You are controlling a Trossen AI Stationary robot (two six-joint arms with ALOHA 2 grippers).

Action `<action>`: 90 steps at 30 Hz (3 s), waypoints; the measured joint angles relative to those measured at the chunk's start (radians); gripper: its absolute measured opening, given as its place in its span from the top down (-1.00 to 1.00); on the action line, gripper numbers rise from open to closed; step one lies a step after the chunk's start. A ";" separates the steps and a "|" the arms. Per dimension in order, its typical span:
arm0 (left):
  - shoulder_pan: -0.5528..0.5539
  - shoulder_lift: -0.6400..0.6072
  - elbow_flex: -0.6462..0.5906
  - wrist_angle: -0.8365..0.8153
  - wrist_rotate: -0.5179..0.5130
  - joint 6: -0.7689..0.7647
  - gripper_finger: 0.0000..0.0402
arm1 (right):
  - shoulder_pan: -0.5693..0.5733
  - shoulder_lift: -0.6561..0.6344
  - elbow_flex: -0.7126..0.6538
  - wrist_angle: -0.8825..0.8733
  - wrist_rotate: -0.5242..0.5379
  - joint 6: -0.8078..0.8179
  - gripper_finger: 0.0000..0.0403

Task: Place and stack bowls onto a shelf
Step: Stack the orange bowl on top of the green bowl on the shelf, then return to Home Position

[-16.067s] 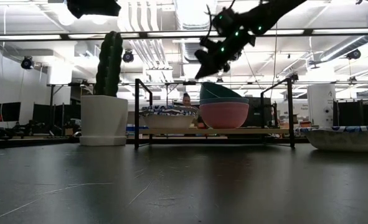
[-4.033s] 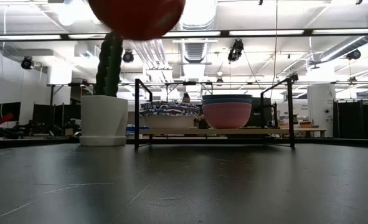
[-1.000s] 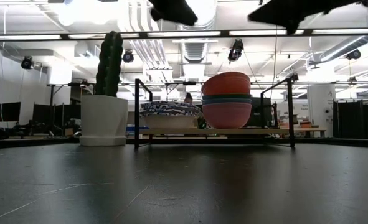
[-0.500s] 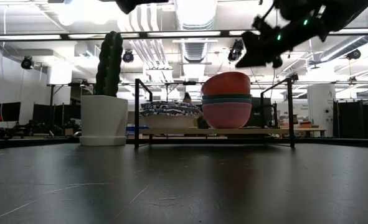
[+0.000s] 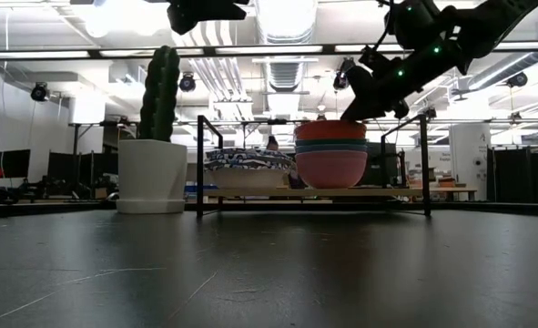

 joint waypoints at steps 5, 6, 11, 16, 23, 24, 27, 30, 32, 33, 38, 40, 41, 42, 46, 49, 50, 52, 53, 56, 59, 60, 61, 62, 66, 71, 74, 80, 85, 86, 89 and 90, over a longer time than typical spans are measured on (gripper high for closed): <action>-0.003 0.019 0.000 0.000 0.000 -0.003 0.32 | 0.000 0.038 0.000 -0.002 -0.006 0.000 0.96; -0.005 0.021 0.000 -0.003 0.000 -0.004 0.32 | 0.000 0.041 0.000 -0.002 -0.006 0.001 0.96; -0.020 0.015 -0.001 -0.060 0.000 -0.028 0.32 | 0.008 0.000 0.000 -0.002 -0.007 0.000 0.96; -0.064 -0.019 -0.007 -0.166 -0.040 -0.035 0.32 | 0.047 -0.096 0.000 -0.038 -0.018 -0.054 0.96; -0.157 -0.136 -0.125 -0.206 -0.065 -0.052 0.32 | 0.115 -0.261 -0.076 -0.120 -0.101 -0.125 0.95; -0.166 -0.161 -0.150 -0.205 -0.065 -0.052 0.32 | 0.117 -0.286 -0.096 -0.121 -0.142 -0.135 0.95; -0.171 -0.253 -0.232 -0.178 -0.067 -0.052 0.32 | 0.117 -0.362 -0.152 -0.121 -0.282 -0.175 0.95; -0.162 -0.357 -0.321 -0.137 -0.069 -0.047 0.32 | 0.117 -0.429 -0.202 -0.119 -0.366 -0.204 0.95; -0.154 -0.433 -0.384 -0.112 -0.069 -0.039 0.32 | 0.117 -0.469 -0.231 -0.103 -0.370 -0.203 0.95; -0.152 -0.472 -0.414 -0.096 -0.069 -0.036 0.32 | 0.117 -0.490 -0.245 -0.102 -0.376 -0.203 0.95; -0.139 -0.671 -0.550 -0.052 -0.071 -0.030 0.32 | 0.117 -0.586 -0.333 -0.041 -0.394 -0.211 0.95; -0.136 -0.748 -0.598 -0.035 -0.071 -0.030 0.32 | 0.116 -0.621 -0.370 -0.016 -0.409 -0.211 0.95; -0.135 -0.788 -0.621 -0.029 -0.071 -0.029 0.32 | 0.116 -0.639 -0.390 -0.006 -0.418 -0.210 0.95; -0.133 -0.828 -0.644 -0.018 -0.071 -0.029 0.32 | 0.117 -0.656 -0.408 0.006 -0.424 -0.206 0.95; -0.132 -0.979 -0.733 0.012 -0.071 -0.029 0.32 | 0.116 -0.721 -0.470 0.031 -0.444 -0.182 0.95; -0.132 -1.086 -0.786 0.012 -0.071 -0.032 0.32 | 0.116 -0.768 -0.502 0.032 -0.445 -0.176 0.96; -0.132 -1.119 -0.803 0.012 -0.071 -0.032 0.32 | 0.116 -0.785 -0.512 0.031 -0.444 -0.176 0.95; -0.132 -1.181 -0.828 0.012 -0.071 -0.031 0.32 | 0.116 -0.817 -0.528 0.030 -0.447 -0.175 0.96; -0.132 -1.210 -0.840 0.012 -0.071 -0.030 0.32 | 0.116 -0.834 -0.535 0.030 -0.455 -0.175 0.96; -0.130 -1.228 -0.861 0.015 -0.084 -0.025 0.32 | 0.116 -0.881 -0.558 0.031 -0.490 -0.175 0.96; -0.129 -1.205 -0.865 0.011 -0.101 -0.030 0.32 | 0.116 -0.927 -0.592 0.029 -0.493 -0.167 0.96; -0.129 -1.204 -0.867 0.008 -0.105 -0.033 0.32 | 0.116 -0.946 -0.602 0.028 -0.493 -0.166 0.96; -0.129 -1.205 -0.867 0.008 -0.105 -0.035 0.32 | 0.116 -0.958 -0.612 0.026 -0.492 -0.166 0.96; -0.129 -1.206 -0.867 0.011 -0.105 -0.036 0.32 | 0.116 -0.969 -0.616 0.018 -0.493 -0.164 0.96; -0.129 -1.213 -0.868 0.009 -0.105 -0.027 0.32 | 0.116 -1.013 -0.616 -0.038 -0.498 -0.164 0.96; -0.129 -1.222 -0.896 0.018 -0.105 -0.022 0.32 | 0.116 -1.056 -0.616 -0.088 -0.526 -0.186 0.96; -0.130 -1.229 -0.955 0.047 -0.102 -0.053 0.32 | 0.116 -1.068 -0.617 -0.090 -0.526 -0.184 0.96; -0.130 -1.191 -1.016 0.235 -0.059 -0.004 0.43 | 0.117 -1.075 -0.617 -0.098 -0.605 -0.166 0.96; -0.130 -1.189 -1.026 0.289 -0.060 -0.008 0.53 | 0.116 -1.074 -0.617 -0.116 -0.619 -0.166 0.96; -0.130 -1.189 -1.026 0.285 -0.059 -0.022 0.54 | 0.116 -1.074 -0.617 -0.124 -0.618 -0.167 0.96; -0.130 -1.179 -1.026 0.258 -0.073 -0.097 0.58 | 0.116 -1.074 -0.617 -0.154 -0.616 -0.174 0.96; -0.130 -1.176 -1.026 0.248 -0.089 -0.121 0.59 | 0.116 -1.071 -0.617 -0.154 -0.615 -0.177 0.96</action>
